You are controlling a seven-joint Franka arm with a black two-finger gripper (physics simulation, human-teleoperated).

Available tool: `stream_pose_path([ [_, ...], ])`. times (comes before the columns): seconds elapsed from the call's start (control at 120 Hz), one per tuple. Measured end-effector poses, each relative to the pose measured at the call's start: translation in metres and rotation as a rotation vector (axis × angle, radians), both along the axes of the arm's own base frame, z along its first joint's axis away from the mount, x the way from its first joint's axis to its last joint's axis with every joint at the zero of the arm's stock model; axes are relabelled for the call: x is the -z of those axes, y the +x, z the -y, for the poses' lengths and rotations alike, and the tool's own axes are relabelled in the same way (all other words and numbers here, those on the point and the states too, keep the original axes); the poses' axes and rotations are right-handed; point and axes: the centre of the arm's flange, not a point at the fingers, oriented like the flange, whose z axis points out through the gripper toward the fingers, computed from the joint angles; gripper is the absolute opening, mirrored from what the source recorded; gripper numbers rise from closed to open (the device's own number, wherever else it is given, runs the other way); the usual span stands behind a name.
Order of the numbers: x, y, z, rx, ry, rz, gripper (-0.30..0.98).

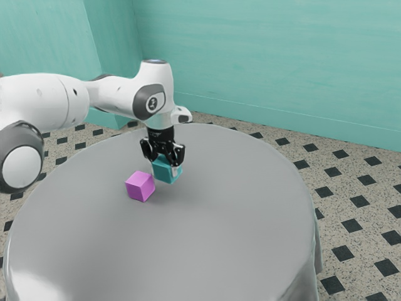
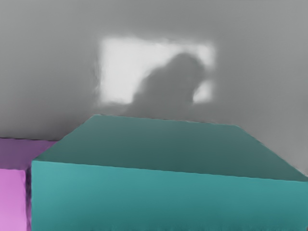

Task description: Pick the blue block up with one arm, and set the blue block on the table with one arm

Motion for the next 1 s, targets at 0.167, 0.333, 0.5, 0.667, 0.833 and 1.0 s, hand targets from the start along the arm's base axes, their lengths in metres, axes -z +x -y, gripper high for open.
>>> stream_pose_path([
  [0.167, 0.017, 0.003, 0.009, 0.007, -0.009, -0.013, 0.42],
  [0.333, 0.018, 0.004, 0.007, 0.003, -0.011, -0.012, 0.55],
  [0.5, -0.054, 0.000, 0.000, 0.001, 0.011, 0.061, 0.63],
  [0.667, -0.195, -0.024, 0.020, 0.041, 0.048, 0.152, 0.66],
  [0.833, -0.276, -0.067, 0.037, 0.077, 0.109, 0.146, 0.67],
  [1.0, -0.300, -0.088, 0.033, 0.069, 0.138, 0.108, 0.68],
])
